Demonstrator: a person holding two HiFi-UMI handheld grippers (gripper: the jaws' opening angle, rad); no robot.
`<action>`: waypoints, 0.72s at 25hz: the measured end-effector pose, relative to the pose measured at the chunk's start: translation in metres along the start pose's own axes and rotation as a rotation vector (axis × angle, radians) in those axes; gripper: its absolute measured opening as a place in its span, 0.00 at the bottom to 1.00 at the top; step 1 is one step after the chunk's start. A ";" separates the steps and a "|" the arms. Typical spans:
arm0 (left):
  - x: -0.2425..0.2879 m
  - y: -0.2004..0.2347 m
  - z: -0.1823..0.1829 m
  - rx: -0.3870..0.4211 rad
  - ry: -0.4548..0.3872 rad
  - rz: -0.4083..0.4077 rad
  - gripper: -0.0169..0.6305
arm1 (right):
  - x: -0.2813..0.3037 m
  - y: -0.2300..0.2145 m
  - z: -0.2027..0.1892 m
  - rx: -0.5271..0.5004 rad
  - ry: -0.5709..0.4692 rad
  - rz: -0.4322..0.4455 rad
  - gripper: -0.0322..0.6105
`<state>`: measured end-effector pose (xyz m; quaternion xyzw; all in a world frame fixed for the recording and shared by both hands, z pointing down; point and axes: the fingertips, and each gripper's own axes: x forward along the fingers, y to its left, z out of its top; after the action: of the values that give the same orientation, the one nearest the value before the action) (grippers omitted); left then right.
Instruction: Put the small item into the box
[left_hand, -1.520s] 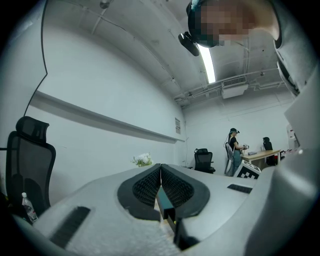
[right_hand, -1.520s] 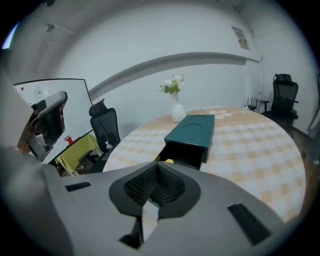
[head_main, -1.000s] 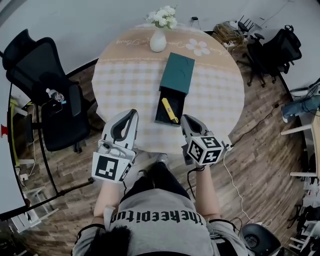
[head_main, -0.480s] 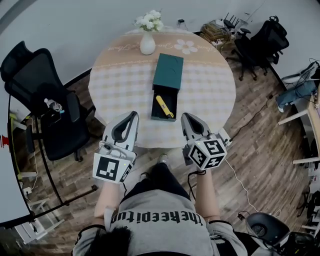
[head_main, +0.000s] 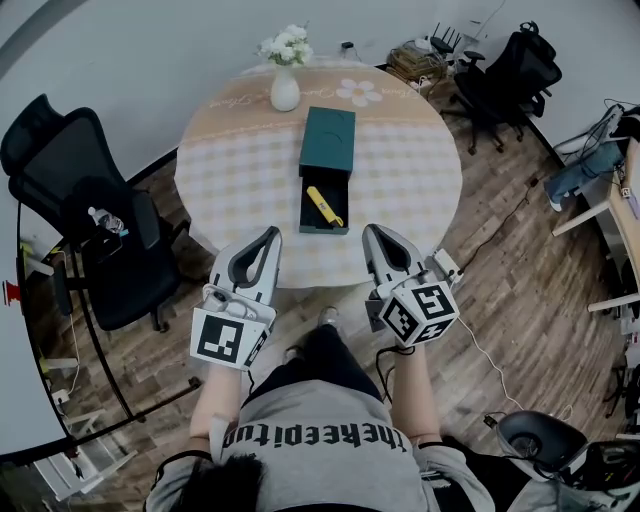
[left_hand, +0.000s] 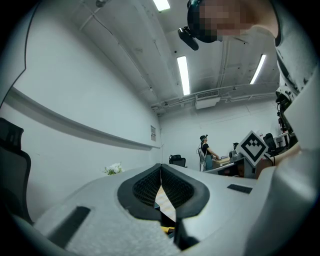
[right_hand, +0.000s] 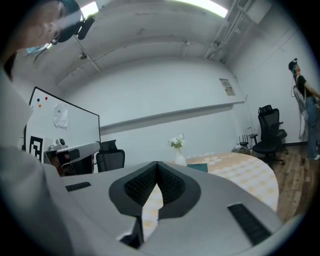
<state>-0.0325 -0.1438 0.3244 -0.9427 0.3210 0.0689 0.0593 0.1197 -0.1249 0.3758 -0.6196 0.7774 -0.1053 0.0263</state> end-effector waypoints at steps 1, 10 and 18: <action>-0.002 -0.001 0.001 0.000 -0.001 -0.003 0.05 | -0.003 0.002 0.001 0.000 -0.007 -0.001 0.06; -0.022 -0.008 0.008 0.004 -0.018 -0.018 0.05 | -0.023 0.021 0.011 -0.011 -0.071 -0.005 0.06; -0.024 -0.013 0.015 0.010 -0.027 -0.020 0.05 | -0.032 0.029 0.021 -0.019 -0.102 0.014 0.06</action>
<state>-0.0444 -0.1168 0.3141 -0.9445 0.3111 0.0797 0.0689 0.1029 -0.0905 0.3465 -0.6189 0.7803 -0.0661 0.0609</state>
